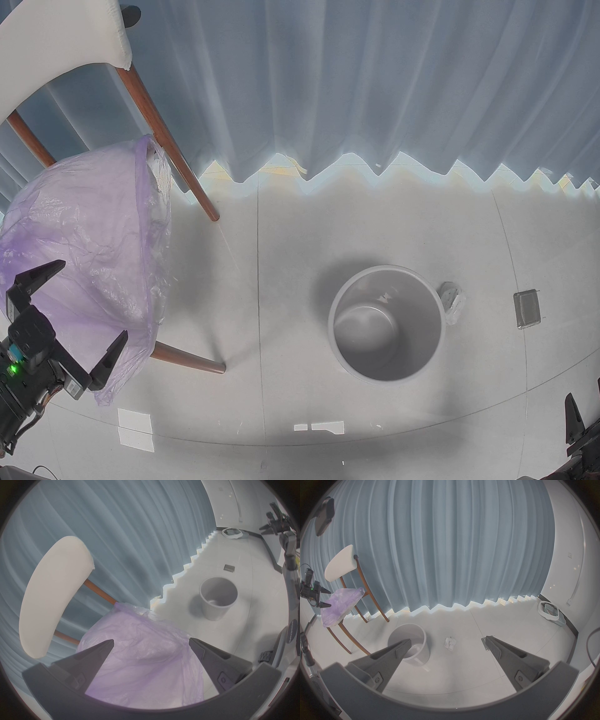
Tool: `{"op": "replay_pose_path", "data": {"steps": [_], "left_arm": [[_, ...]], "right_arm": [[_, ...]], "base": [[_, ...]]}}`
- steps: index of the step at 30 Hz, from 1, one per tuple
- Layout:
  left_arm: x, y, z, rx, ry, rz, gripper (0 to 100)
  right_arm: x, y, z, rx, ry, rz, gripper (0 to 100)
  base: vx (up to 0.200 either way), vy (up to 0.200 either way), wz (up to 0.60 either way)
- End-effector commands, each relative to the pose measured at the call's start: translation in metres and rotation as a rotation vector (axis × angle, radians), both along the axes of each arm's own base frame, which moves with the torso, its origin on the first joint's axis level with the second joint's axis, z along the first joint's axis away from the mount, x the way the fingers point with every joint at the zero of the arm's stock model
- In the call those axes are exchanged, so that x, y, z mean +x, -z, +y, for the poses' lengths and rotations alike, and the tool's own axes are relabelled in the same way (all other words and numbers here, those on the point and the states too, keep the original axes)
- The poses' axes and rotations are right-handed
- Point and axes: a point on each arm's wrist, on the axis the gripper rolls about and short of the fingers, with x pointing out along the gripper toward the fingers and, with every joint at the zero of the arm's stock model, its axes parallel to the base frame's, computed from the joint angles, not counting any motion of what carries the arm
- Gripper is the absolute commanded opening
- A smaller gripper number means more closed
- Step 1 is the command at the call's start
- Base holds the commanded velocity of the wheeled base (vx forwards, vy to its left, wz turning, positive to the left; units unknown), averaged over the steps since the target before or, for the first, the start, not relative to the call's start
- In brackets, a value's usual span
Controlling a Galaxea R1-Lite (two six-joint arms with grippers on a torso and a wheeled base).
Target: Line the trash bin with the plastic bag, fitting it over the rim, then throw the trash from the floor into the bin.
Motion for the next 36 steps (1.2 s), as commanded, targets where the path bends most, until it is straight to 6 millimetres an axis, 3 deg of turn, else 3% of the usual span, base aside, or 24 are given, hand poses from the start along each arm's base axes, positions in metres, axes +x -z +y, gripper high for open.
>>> {"op": "replay_pose_path", "data": {"steps": [1, 13, 30, 36], "left_arm": [[0.000, 0.006, 0.000, 0.028, -0.009, 0.002, 100], [0.010, 0.011, -0.007, 0.075, -0.023, 0.003, 100], [0.034, 0.019, -0.019, 0.118, -0.207, 0.011, 100], [0.043, 0.020, -0.031, 0.113, -0.185, -0.007, 100]], "right_arm": [[-0.001, 0.001, 0.000, 0.000, 0.000, -0.016, 100], [-0.001, 0.001, 0.000, 0.000, 0.000, -0.016, 100], [-0.001, 0.001, 0.000, 0.000, 0.000, -0.016, 100], [-0.001, 0.001, 0.000, 0.000, 0.000, -0.016, 100]], "base": [[0.000, 0.000, 0.00], [0.000, 0.000, 0.00], [0.000, 0.000, 0.00], [0.000, 0.000, 0.00]]}}
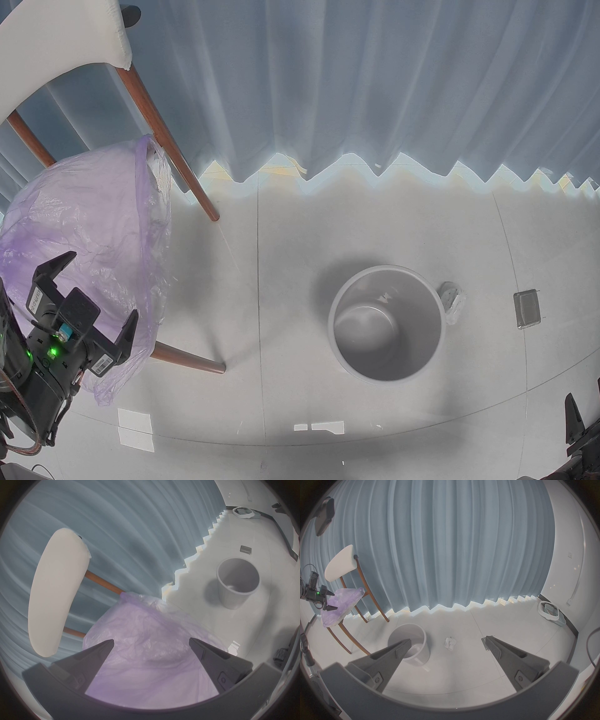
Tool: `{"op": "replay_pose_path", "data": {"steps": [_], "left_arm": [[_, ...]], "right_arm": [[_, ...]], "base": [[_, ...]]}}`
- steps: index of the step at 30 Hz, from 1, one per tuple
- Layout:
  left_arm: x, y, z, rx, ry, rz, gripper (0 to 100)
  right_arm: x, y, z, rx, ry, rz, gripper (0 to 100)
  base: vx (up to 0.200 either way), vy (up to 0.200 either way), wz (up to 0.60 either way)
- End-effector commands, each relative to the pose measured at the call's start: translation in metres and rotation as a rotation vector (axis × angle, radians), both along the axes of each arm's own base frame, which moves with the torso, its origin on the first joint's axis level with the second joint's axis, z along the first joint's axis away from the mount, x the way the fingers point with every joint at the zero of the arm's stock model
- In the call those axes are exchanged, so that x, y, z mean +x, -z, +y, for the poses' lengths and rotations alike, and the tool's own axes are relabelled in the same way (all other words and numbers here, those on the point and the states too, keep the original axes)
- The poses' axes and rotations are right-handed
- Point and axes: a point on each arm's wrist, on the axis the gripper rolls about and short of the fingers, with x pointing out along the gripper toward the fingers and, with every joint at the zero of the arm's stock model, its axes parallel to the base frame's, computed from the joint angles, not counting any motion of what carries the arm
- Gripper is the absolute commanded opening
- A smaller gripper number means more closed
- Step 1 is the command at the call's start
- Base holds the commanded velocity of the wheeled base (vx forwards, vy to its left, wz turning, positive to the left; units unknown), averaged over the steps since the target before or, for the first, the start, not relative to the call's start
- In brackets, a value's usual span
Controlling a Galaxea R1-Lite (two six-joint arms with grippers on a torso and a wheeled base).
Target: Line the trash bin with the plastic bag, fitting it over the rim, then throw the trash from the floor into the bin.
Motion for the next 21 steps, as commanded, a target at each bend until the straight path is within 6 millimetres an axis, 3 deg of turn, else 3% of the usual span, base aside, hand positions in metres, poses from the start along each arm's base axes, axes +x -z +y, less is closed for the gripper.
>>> {"op": "replay_pose_path", "data": {"steps": [1, 6, 12, 21], "left_arm": [[0.009, 0.005, -0.013, 0.024, 0.022, 0.011, 100], [0.015, 0.003, -0.027, -0.012, 0.062, -0.026, 100], [0.024, 0.017, -0.041, 0.014, 0.077, 0.008, 100], [0.037, 0.028, -0.044, 0.046, 0.017, 0.029, 100]], "right_arm": [[-0.001, 0.001, 0.000, 0.000, 0.000, -0.015, 100], [-0.001, 0.001, 0.000, 0.000, 0.000, -0.016, 100], [-0.001, 0.001, 0.000, 0.000, 0.000, -0.015, 100], [-0.001, 0.001, 0.000, 0.000, 0.000, -0.016, 100]], "base": [[0.000, 0.000, 0.00], [0.000, 0.000, 0.00], [0.000, 0.000, 0.00], [0.000, 0.000, 0.00]]}}
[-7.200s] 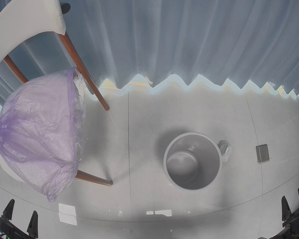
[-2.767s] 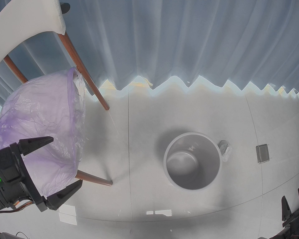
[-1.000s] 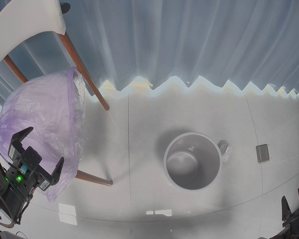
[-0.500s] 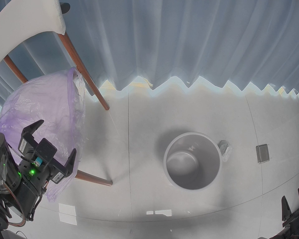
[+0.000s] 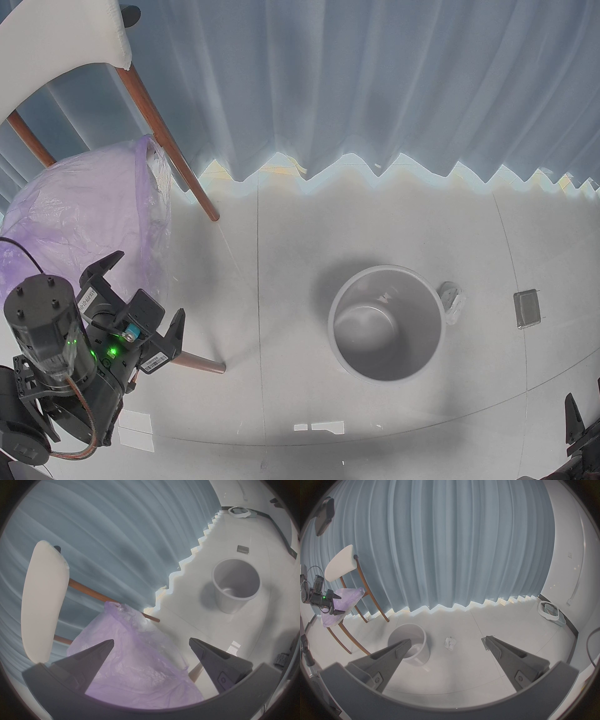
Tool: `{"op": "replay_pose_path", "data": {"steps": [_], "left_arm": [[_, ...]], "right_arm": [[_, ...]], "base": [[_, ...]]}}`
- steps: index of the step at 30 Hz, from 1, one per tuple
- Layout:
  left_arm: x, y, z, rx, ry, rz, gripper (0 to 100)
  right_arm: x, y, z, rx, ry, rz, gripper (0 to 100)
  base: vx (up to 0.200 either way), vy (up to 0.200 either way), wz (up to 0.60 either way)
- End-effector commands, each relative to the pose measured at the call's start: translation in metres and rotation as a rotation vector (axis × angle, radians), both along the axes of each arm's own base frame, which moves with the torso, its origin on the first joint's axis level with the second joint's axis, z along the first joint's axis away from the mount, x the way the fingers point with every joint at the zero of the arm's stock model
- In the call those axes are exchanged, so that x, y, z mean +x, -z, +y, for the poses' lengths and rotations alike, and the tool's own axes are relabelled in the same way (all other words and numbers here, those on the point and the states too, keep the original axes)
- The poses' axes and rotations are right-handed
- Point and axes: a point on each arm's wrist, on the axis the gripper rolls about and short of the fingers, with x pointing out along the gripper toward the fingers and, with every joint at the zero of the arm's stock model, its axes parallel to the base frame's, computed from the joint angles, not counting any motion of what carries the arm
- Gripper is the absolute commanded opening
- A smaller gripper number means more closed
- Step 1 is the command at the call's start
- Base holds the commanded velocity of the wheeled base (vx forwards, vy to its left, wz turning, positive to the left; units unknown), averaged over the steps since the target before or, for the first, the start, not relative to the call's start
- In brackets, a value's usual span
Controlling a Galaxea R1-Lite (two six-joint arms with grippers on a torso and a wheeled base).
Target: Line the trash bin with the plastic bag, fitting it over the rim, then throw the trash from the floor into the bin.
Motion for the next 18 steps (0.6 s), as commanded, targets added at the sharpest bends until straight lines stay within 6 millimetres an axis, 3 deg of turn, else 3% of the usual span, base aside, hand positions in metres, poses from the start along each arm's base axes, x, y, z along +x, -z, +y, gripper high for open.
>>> {"op": "replay_pose_path", "data": {"steps": [1, 18], "left_arm": [[0.009, 0.013, 0.000, 0.038, -0.063, 0.028, 100], [0.020, 0.015, 0.010, 0.015, -0.150, 0.014, 100]], "right_arm": [[-0.001, 0.001, 0.000, 0.000, 0.000, -0.015, 100], [-0.001, 0.001, 0.000, 0.000, 0.000, -0.015, 100]], "base": [[0.000, 0.000, 0.00], [0.000, 0.000, 0.00]]}}
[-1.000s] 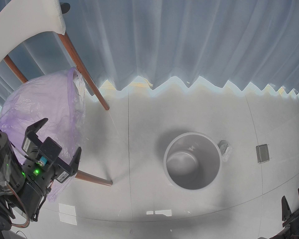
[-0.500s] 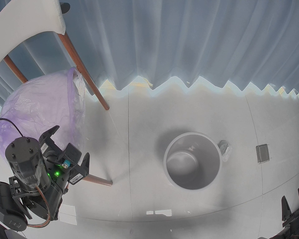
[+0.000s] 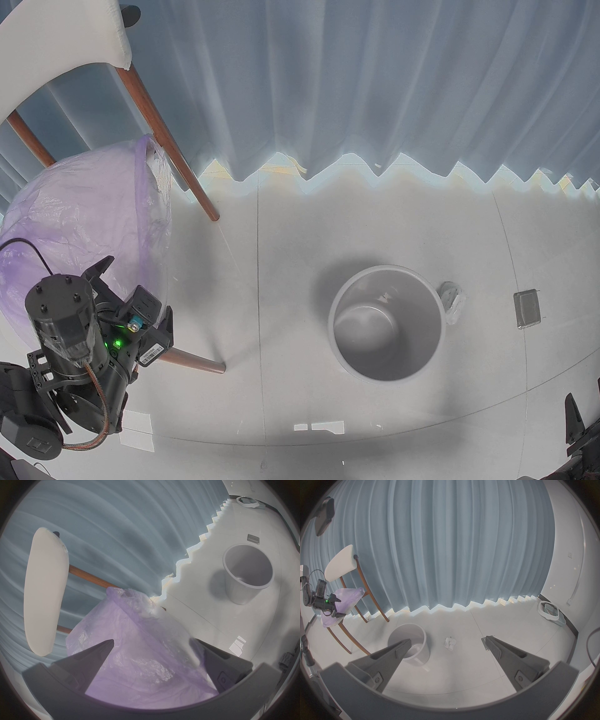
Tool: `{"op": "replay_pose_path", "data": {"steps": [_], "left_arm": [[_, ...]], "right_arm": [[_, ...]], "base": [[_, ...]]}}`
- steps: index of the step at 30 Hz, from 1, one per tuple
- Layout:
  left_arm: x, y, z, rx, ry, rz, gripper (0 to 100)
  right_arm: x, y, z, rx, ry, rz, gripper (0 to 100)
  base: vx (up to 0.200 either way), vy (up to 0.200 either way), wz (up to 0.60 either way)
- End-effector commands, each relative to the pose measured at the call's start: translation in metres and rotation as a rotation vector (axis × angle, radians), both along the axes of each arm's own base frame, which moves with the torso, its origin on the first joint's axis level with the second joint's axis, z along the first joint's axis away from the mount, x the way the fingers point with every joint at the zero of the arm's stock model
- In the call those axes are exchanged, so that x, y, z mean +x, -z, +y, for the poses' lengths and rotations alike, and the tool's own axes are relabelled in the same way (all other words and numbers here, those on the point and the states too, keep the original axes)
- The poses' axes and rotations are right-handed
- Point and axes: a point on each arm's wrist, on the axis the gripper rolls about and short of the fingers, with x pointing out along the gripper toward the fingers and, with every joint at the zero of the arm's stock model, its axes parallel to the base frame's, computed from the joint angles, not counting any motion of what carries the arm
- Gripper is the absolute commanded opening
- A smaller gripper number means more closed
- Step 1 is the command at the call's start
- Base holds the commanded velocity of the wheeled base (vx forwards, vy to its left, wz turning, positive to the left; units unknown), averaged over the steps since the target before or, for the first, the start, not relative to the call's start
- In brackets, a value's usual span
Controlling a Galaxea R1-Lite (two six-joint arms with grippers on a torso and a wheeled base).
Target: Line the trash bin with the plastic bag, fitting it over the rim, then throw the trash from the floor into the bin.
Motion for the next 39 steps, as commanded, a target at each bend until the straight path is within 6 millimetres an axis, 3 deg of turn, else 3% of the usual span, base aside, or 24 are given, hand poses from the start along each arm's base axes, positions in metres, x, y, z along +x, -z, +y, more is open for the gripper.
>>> {"op": "replay_pose_path", "data": {"steps": [1, 6, 7, 20, 29, 39], "left_arm": [[0.001, 0.001, 0.003, 0.002, -0.015, 0.003, 100], [0.003, 0.003, 0.007, 0.008, -0.035, 0.011, 100], [0.002, 0.004, 0.008, 0.009, -0.034, 0.013, 0], [-0.005, 0.003, 0.001, -0.090, 0.013, -0.002, 0], [-0.022, -0.002, -0.025, -0.338, 0.170, -0.014, 0], [-0.041, -0.037, -0.012, -0.470, 0.301, -0.107, 0]], "right_arm": [[-0.001, 0.001, 0.000, 0.000, 0.000, -0.015, 100], [-0.001, 0.001, 0.000, 0.000, 0.000, -0.015, 100], [-0.001, 0.001, 0.000, 0.000, 0.000, -0.015, 100], [-0.001, 0.001, 0.000, 0.000, 0.000, -0.015, 100], [-0.001, 0.001, 0.000, 0.000, 0.000, -0.016, 100], [-0.001, 0.001, 0.000, 0.000, 0.000, -0.016, 100]], "base": [[0.000, 0.000, 0.00], [0.000, 0.000, 0.00], [0.000, 0.000, 0.00], [0.000, 0.000, 0.00], [0.000, 0.000, 0.00], [0.000, 0.000, 0.00]]}}
